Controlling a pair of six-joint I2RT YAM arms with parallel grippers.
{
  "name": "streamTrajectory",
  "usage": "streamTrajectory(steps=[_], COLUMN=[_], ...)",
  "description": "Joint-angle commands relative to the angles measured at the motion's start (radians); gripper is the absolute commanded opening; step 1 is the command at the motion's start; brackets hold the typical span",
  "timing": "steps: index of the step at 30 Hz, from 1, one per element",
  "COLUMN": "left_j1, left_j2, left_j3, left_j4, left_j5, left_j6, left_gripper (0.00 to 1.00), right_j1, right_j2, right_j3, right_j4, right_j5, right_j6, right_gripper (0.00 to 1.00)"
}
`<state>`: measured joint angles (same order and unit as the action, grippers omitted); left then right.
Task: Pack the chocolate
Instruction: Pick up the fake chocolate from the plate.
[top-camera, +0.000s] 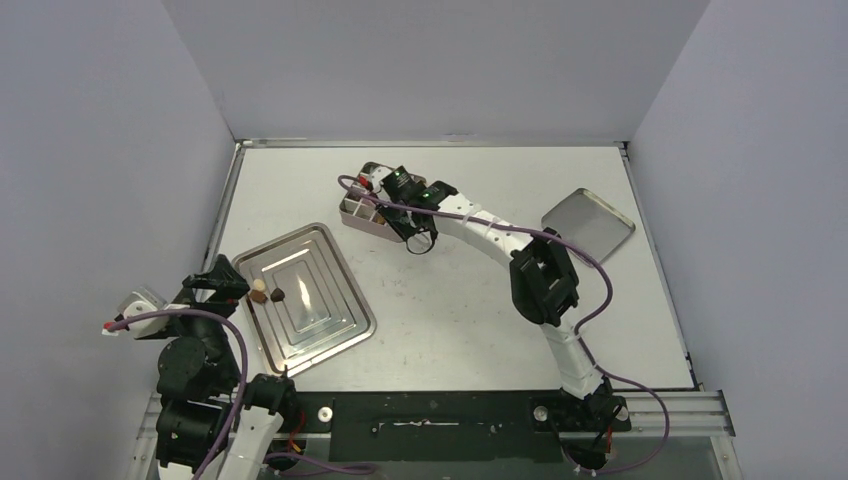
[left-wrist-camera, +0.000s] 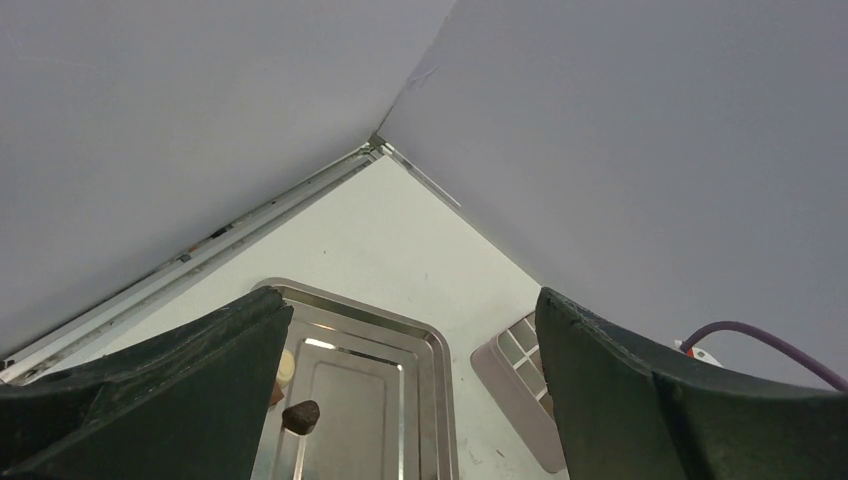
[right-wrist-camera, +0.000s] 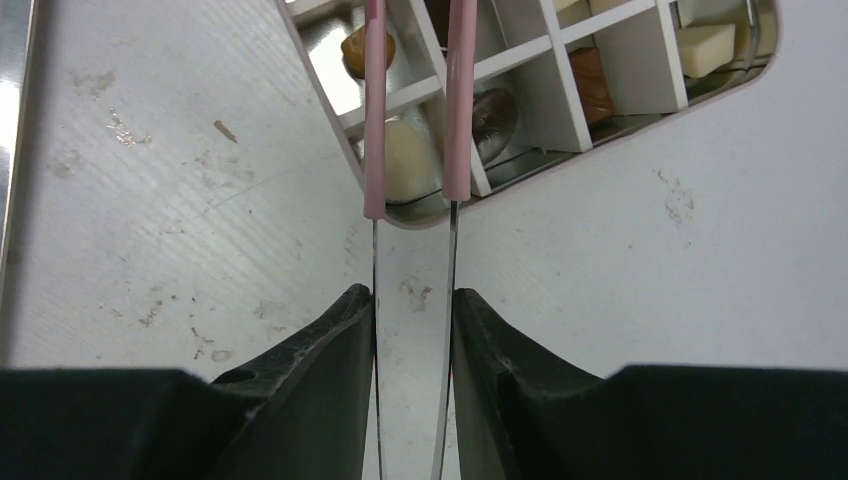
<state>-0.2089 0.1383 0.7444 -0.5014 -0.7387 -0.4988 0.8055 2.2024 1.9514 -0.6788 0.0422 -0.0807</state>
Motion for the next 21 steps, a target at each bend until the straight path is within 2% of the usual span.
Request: streamTrajectory(steps=[1,9,21], left_j1=[-0.007,-0.013,-0.021], left_j2=[0.013,0.01,0.009], left_j3=[0.0,-0.005,-0.003], left_j4=[-0.005,0.0,0.001], left_j5=[0.039,0.025,0.01], left_j6=[-0.013,-0.002,0.006], left_gripper=[0.91,0.91,0.91], right_j1=[0.0,0.002,0.01], right_j2=[-0.091,-0.092,-0.102], right_j3=[-0.005,-0.025,-0.04], right_j4=[0.052,0.067,0.061], right_j5=[-0.01,-0.074,-0.07], right_j6=[0.024,0.033,0.044], right_gripper=[0.13,0.13,0.16])
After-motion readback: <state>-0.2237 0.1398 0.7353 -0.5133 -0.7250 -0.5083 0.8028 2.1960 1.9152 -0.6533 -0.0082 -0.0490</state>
